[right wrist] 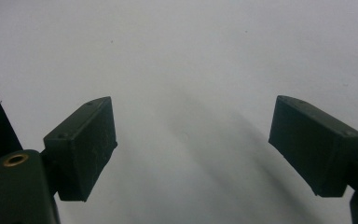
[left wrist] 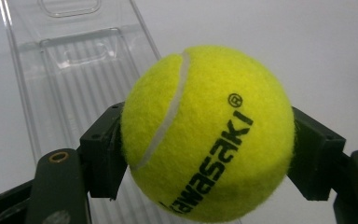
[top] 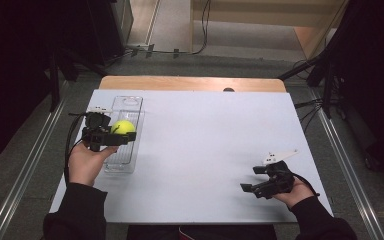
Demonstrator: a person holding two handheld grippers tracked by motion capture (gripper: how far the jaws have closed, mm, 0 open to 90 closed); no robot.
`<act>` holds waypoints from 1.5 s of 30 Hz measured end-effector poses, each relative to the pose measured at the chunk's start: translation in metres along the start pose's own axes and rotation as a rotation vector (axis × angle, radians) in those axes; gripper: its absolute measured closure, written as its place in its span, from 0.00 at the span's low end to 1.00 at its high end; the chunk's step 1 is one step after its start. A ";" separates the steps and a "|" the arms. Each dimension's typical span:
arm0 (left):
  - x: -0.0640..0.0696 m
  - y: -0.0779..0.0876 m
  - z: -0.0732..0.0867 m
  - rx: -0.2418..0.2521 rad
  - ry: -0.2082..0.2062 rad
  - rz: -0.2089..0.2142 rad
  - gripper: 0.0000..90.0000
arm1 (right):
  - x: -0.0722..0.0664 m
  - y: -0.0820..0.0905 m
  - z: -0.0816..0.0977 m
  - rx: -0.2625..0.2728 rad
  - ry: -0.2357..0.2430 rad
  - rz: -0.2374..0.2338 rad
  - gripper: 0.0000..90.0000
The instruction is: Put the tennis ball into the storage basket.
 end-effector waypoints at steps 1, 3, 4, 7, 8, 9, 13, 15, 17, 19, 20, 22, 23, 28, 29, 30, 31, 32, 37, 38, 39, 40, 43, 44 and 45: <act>-0.002 0.001 0.001 0.003 0.006 -0.015 0.30 | 0.000 0.000 0.000 -0.001 0.002 0.000 0.14; -0.003 0.001 0.001 0.001 0.006 -0.019 0.30 | 0.000 0.000 0.000 -0.001 0.002 0.000 0.14; -0.004 0.001 0.001 0.001 0.007 -0.026 0.30 | 0.000 0.000 0.000 0.000 0.000 0.000 0.14; -0.007 0.002 0.002 0.007 0.017 -0.041 0.30 | 0.000 0.000 0.000 -0.002 -0.001 0.000 0.14; -0.009 0.002 0.002 0.010 0.020 -0.044 0.30 | 0.000 0.000 0.000 -0.002 -0.001 0.000 0.14; -0.010 0.002 0.002 0.010 0.022 -0.052 0.30 | 0.000 0.000 0.000 -0.001 -0.001 0.000 0.14; -0.015 0.003 0.003 0.015 0.033 -0.068 0.30 | 0.000 0.000 0.000 0.000 0.001 -0.001 0.14; -0.017 0.003 0.004 0.011 0.035 -0.069 0.30 | 0.000 0.000 0.000 0.000 0.002 -0.001 0.14; -0.018 0.002 0.004 0.010 0.037 -0.074 0.30 | 0.000 0.000 0.000 -0.001 0.004 -0.002 0.14; -0.018 0.001 0.005 0.010 0.040 -0.077 0.30 | 0.000 0.000 0.000 0.000 0.004 -0.002 0.14; -0.019 0.000 0.005 0.009 0.042 -0.079 0.30 | 0.000 0.000 0.000 0.000 0.004 -0.002 0.14; -0.019 -0.002 0.005 0.009 0.042 -0.082 0.30 | 0.000 0.000 0.000 -0.002 0.001 -0.001 0.14; -0.020 -0.003 0.005 0.003 0.040 -0.083 0.30 | 0.000 0.000 0.000 -0.001 0.004 -0.002 0.14; -0.022 -0.007 0.006 0.002 0.054 -0.084 0.30 | 0.000 0.000 0.000 -0.001 0.001 -0.002 0.14; -0.023 -0.009 0.007 0.008 0.066 -0.085 0.30 | 0.000 0.000 0.000 -0.001 0.003 -0.001 0.14; -0.023 -0.009 0.007 0.008 0.066 -0.085 0.30 | 0.000 0.000 0.000 -0.001 0.003 -0.001 0.14; -0.023 -0.010 0.007 0.004 0.064 -0.085 0.30 | 0.000 0.000 0.000 -0.001 0.004 -0.002 0.14; -0.024 -0.010 0.008 0.003 0.064 -0.088 0.30 | 0.000 0.000 0.000 -0.002 0.001 -0.001 0.14; -0.026 -0.016 0.009 -0.005 0.066 -0.091 0.30 | 0.000 0.000 0.000 -0.001 0.004 -0.001 0.14; -0.026 -0.017 0.010 -0.009 0.066 -0.092 0.30 | 0.000 -0.001 0.000 0.001 0.003 -0.001 0.14; -0.026 -0.018 0.010 -0.008 0.070 -0.090 0.30 | 0.000 0.000 0.000 -0.003 0.001 -0.001 0.14; -0.027 -0.019 0.010 -0.008 0.076 -0.086 0.30 | 0.000 0.000 0.000 -0.002 0.001 0.000 0.14; -0.029 -0.021 0.011 -0.016 0.076 -0.088 0.30 | 0.000 0.000 0.000 -0.003 0.002 -0.001 0.14; -0.029 -0.021 0.011 -0.018 0.080 -0.089 0.30 | 0.000 0.000 0.000 -0.003 0.002 -0.001 0.14; -0.030 -0.022 0.012 -0.020 0.080 -0.085 0.30 | 0.000 0.000 0.000 -0.003 0.002 -0.001 0.14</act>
Point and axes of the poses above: each handheld gripper's, and its own axes: y roughly backward along the jaws, z roughly out of its underside, x roughly to its right, the point moved 1 cm from there along -y, roughly forward along the jaws, and after that the axes turned 3 degrees about z, right-handed, at the moved point
